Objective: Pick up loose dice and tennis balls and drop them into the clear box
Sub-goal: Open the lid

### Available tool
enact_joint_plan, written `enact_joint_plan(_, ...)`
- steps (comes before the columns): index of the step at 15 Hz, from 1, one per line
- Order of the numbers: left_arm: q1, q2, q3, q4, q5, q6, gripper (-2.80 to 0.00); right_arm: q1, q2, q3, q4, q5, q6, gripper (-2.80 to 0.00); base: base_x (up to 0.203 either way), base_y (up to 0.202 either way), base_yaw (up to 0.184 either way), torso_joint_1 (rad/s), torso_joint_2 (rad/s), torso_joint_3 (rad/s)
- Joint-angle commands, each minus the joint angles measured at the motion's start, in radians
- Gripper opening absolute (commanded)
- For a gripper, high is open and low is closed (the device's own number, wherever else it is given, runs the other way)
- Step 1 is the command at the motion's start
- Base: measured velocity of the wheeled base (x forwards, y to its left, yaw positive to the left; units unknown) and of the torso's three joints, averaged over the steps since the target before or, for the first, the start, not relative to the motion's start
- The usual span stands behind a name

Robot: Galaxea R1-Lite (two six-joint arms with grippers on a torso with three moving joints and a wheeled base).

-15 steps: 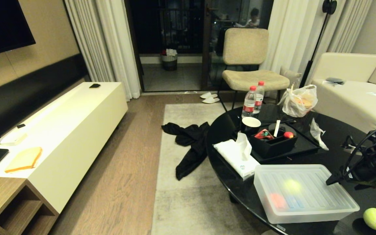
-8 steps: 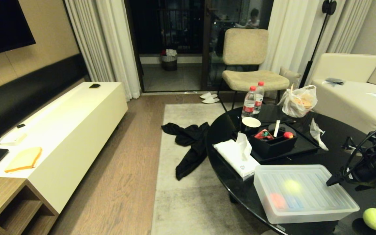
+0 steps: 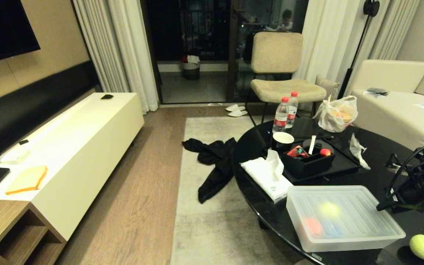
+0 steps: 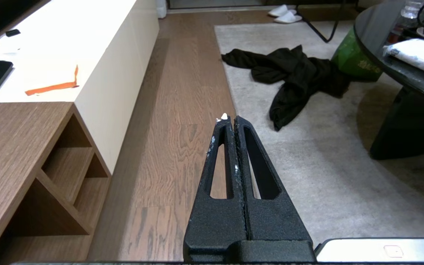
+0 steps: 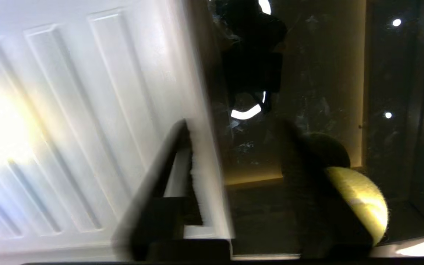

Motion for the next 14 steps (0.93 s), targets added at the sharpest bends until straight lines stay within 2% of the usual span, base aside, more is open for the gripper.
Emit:
enact_joint_plan(1, 0.000, 0.000, 0.003, 0.000, 0.000, -0.002, -2.80, 0.003, 0.002, -0.003, 0.003, 0.003, -0.002, -2.80, 0.000, 0.000, 0.000, 0.000, 0.00, 0.000)
enact_joint_plan(14, -0.003, 0.000, 0.003, 0.000, 0.000, 0.000, -2.80, 0.024, -0.112, -0.012, 0.010, 0.009, 0.000, -2.80, 0.000, 0.000, 0.000, 0.000, 0.00, 0.000)
